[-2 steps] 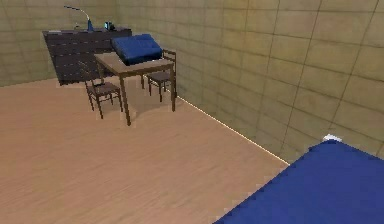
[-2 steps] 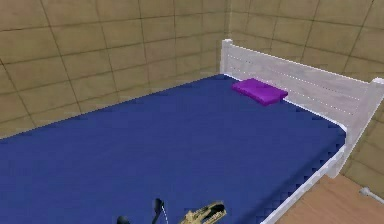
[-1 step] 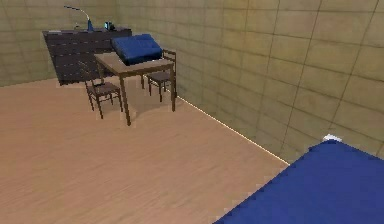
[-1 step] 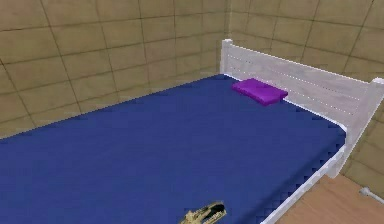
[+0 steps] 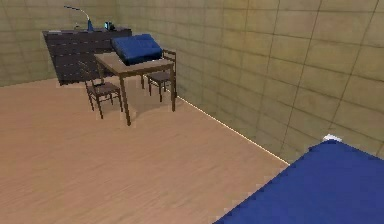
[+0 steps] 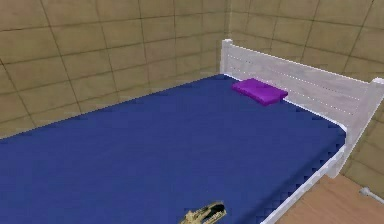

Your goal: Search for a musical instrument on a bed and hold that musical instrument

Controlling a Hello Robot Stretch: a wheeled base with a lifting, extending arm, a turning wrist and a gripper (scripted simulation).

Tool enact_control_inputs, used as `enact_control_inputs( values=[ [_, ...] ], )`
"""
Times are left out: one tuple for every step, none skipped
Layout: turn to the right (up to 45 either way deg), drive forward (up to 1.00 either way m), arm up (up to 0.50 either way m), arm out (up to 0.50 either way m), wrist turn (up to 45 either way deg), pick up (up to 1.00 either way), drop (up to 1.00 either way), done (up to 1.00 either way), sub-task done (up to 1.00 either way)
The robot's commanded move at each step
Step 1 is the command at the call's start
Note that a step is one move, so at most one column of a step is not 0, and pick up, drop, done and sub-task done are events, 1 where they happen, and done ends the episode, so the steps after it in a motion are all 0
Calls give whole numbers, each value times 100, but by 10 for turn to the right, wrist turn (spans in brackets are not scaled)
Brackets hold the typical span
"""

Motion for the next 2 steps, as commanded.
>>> enact_control_inputs(
  values=[
    [0,0,10,0,0,0,0,0,0],
    [0,0,0,0,0,0,0,100,0]
  ],
)
